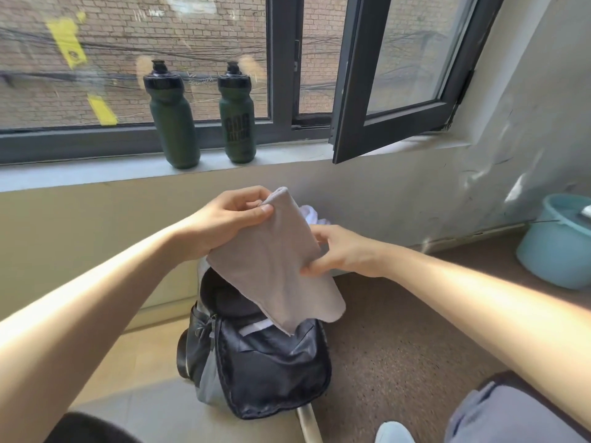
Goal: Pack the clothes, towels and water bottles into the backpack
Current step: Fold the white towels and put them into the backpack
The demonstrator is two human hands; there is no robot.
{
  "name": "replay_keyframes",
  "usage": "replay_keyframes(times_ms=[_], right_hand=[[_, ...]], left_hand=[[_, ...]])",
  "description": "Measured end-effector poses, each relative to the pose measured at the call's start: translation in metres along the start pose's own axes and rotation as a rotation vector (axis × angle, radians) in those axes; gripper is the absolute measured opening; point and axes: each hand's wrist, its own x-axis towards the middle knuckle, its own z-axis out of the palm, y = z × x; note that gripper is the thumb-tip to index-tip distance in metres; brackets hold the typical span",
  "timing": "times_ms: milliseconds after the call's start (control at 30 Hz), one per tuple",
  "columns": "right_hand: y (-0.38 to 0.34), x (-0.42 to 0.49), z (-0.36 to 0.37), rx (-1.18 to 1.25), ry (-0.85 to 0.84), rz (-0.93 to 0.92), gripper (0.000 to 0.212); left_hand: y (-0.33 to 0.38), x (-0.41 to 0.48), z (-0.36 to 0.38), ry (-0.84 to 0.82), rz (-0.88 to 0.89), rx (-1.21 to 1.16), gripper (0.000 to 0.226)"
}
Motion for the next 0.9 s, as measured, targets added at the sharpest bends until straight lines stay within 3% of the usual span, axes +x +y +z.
replay_keyframes(times_ms=[100,267,467,533,733,900], right_hand=[[0.008,0.003,0.002,-0.001,-0.065,0.056,0.034],[0.038,0.006,0.008,-0.216,-0.186,0.272,0.033],[0.04,0.004,-0.008,-0.14,-0.037,0.301,0.003],[0.033,0.002,-0.015,-0.022,0.011,0.301,0.015],[0.004,0.0,-0.012,0.461,0.119,0.258,0.038],[-0.019,0.002,0.002,0.681,0.153,0.204,0.018]], left_hand=[[-0.002,0.001,-0.004,0.083,0.032,0.03,0.017],[-0.014,0.007,-0.013,0.358,0.077,-0.009,0.019],[-0.044,0.012,-0.038,0.649,-0.062,0.16,0.015],[-0.052,0.012,-0.042,0.701,-0.104,0.219,0.013],[-0.045,0.009,-0.017,0.53,0.018,0.327,0.008],[-0.031,0.009,0.025,0.394,0.187,0.324,0.024]])
